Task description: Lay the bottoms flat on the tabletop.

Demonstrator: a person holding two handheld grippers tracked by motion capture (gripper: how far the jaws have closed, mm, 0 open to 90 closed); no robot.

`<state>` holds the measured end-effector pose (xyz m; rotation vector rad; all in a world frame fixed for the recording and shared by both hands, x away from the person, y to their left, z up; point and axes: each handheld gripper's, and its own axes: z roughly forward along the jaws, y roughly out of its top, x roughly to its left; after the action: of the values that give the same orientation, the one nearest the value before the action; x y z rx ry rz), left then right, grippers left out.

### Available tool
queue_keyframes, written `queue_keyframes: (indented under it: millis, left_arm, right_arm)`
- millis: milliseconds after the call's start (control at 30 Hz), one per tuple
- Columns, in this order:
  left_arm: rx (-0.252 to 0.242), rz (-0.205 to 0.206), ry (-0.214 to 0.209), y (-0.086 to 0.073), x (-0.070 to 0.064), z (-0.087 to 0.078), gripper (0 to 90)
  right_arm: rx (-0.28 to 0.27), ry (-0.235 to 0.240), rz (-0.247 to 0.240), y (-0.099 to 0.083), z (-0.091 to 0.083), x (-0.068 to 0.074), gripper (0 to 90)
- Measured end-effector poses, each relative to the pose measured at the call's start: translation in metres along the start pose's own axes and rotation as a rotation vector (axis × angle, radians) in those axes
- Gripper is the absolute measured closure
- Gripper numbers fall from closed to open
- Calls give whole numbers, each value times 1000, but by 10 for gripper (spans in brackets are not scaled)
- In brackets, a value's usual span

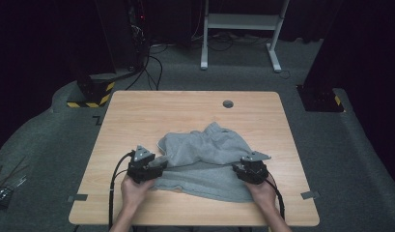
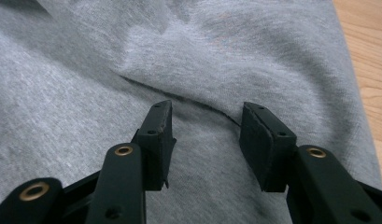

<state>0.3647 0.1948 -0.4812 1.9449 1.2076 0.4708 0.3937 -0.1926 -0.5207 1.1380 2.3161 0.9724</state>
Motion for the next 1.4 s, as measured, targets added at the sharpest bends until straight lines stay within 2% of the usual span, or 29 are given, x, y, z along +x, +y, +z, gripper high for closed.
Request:
queue_keyframes:
  millis: [33, 67, 167, 200, 300, 367, 400, 467, 500, 567, 633, 700, 767, 900, 933, 967, 1000, 1033, 1067, 1100, 1200, 1267, 1400]
  left_arm:
    - [12, 5, -6, 3, -2, 5, 429]
    - [26, 11, -26, 6, -3, 9, 503]
    - [53, 21, -66, 15, -1, 18, 792]
    - [60, 15, -67, 18, 0, 19, 817]
    - [46, 28, -58, 31, -1, 15, 836]
    - [25, 62, -74, 38, -9, 11, 838]
    - [27, 93, -89, 40, -16, 11, 838]
    - [71, 153, -134, 39, -35, 15, 837]
    - [113, 182, -166, 37, -44, 20, 834]
    - [211, 256, -197, 27, -62, 31, 827]
    - [259, 282, -217, 16, -72, 41, 820]
    - [261, 274, -221, 10, -74, 44, 806]
    - [241, 232, -225, 12, -70, 40, 750]
    - [174, 200, -154, 19, -61, 20, 588]
    - [174, 200, -154, 19, -61, 20, 568]
    - [141, 178, -113, 22, -54, 8, 556]
    - [141, 178, -113, 22, -54, 8, 548]
    - [120, 157, -70, 23, -44, -1, 539]
    - [120, 157, -70, 23, -44, -1, 533]
    - [122, 124, -28, 23, -35, -7, 526]
    - [162, 66, 6, 18, -24, -5, 496]
    - [195, 52, 16, 13, -19, 2, 468]
    - [218, 28, 12, 9, -17, 21, 435]
  right_arm:
    - [-1, -3, 0, 0, 0, 0, 527]
    - [2, -2, 7, 0, 0, 0, 522]
    - [-1, -2, 8, 0, 0, -1, 514]
    - [0, -2, 10, 0, 0, -1, 512]
    - [0, -5, 10, 0, 0, -1, 507]
    - [-1, -7, 10, 0, 0, 0, 504]
    - [0, -9, 8, 0, 0, 0, 503]
    - [-2, -10, 4, -1, 0, 0, 503]
    - [-3, -12, 1, -1, 0, 0, 503]
    - [-3, -14, 2, -1, 0, 0, 502]
    - [-4, -19, -3, -1, 0, 1, 502]
    - [-4, -22, -6, -1, 0, 1, 502]
    - [-5, -22, -9, -1, 0, 1, 502]
    - [-6, -25, -12, -1, 0, 2, 500]
    - [-6, -26, -12, -1, 0, 2, 499]
    - [-6, -28, -13, -1, 0, 2, 499]
    - [-7, -29, -14, -1, 0, 2, 499]
    - [-7, -30, -15, -1, 0, 3, 499]
    - [-7, -30, -15, -1, 0, 3, 499]
    - [-8, -30, -16, -1, 0, 2, 498]
    - [-7, -31, -16, -1, 0, 3, 497]
    - [-8, -32, -17, -1, 0, 3, 496]
    - [-7, -34, -14, -1, 0, 3, 493]
